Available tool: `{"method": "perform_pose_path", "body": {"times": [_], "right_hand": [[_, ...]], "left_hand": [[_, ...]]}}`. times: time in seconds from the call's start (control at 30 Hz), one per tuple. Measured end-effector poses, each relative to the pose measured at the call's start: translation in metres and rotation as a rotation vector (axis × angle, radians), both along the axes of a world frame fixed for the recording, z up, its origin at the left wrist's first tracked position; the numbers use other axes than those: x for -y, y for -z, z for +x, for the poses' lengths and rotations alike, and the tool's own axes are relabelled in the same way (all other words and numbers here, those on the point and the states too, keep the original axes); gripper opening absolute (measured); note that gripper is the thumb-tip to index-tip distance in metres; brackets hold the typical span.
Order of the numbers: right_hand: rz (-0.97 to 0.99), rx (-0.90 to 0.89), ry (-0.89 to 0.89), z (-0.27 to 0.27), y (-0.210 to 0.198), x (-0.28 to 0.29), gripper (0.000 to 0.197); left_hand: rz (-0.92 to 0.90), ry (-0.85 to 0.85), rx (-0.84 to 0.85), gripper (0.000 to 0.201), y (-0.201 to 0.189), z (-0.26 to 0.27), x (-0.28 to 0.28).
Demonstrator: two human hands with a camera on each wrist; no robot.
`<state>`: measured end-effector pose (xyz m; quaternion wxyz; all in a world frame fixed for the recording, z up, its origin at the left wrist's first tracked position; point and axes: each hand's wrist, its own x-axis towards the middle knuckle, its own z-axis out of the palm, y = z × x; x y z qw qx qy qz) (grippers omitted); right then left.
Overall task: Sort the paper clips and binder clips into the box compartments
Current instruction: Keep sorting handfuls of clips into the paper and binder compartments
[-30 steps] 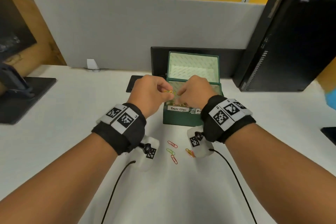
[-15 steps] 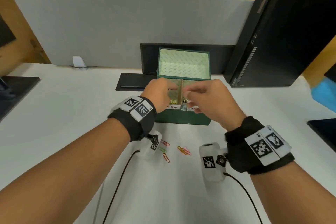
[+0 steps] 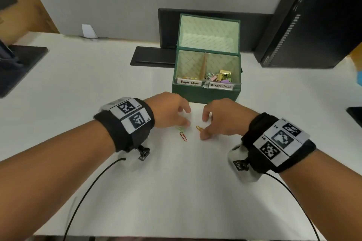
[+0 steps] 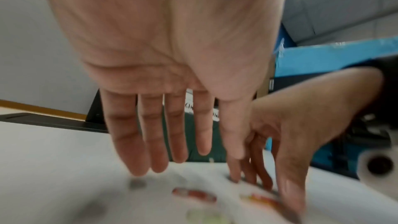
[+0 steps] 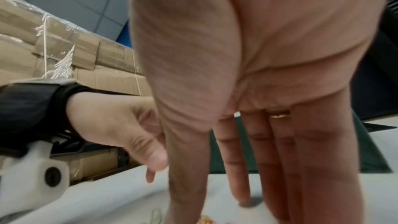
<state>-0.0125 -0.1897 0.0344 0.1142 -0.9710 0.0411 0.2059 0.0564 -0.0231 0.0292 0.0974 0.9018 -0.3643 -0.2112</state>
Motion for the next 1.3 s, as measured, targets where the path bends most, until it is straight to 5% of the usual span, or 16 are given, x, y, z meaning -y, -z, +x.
{"method": "perform_pose_path", "body": {"times": [0.17, 0.53, 0.77, 1.0, 1.13, 1.3], "right_hand": [[-0.037, 0.034, -0.014, 0.000, 0.005, -0.009, 0.039], [-0.137, 0.152, 0.012, 0.003, 0.019, -0.023, 0.024], [-0.107, 0.117, 0.051, 0.001, 0.019, -0.023, 0.024], [0.137, 0.139, 0.091, -0.010, 0.011, -0.022, 0.008], [0.236, 0.134, -0.009, -0.017, 0.009, -0.028, 0.022], [0.088, 0.147, -0.026, -0.023, 0.003, -0.012, 0.031]], "left_hand": [[0.150, 0.109, 0.043, 0.072, 0.013, -0.009, 0.002], [0.022, 0.128, 0.057, 0.020, 0.014, -0.013, 0.006], [0.073, 0.159, 0.161, 0.025, 0.017, -0.017, 0.002], [0.024, 0.128, 0.174, 0.025, 0.017, -0.010, -0.008], [0.032, 0.137, 0.167, 0.025, 0.018, -0.007, -0.008], [0.032, 0.138, 0.139, 0.030, 0.019, -0.007, -0.008]]}}
